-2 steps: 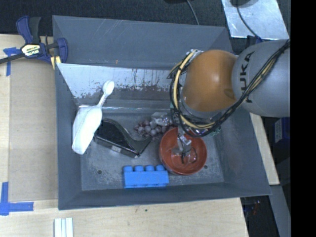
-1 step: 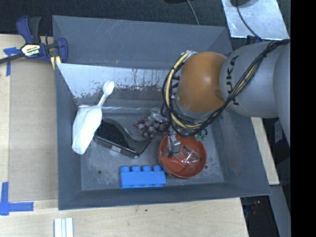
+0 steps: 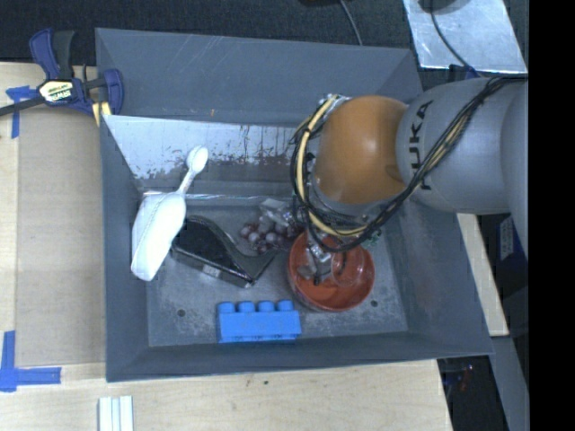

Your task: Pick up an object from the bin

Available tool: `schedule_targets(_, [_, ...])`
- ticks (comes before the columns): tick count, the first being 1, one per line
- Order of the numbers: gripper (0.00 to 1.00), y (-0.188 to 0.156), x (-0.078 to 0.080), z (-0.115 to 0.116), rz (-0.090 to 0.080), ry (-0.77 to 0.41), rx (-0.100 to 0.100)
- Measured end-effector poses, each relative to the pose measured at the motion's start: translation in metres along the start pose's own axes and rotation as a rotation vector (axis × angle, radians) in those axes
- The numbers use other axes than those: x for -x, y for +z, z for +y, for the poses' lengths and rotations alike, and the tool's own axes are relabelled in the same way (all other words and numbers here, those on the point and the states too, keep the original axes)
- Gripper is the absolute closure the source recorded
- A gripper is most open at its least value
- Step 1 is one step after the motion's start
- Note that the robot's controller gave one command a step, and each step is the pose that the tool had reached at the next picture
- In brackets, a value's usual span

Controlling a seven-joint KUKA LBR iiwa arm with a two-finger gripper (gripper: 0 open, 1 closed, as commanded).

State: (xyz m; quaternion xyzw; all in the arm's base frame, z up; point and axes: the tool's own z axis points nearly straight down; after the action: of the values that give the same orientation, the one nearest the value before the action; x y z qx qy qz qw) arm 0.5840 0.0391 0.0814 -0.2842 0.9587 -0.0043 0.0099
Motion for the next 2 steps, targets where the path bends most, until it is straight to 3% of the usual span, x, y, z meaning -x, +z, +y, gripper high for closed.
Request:
schedule_targets(1, [1.0, 0.0033, 0.0169, 0.0294, -0.009, -0.063, -0.003])
schedule_targets(2, [1.0, 0.0032, 0.0169, 0.0294, -0.009, -0.063, -0.003])
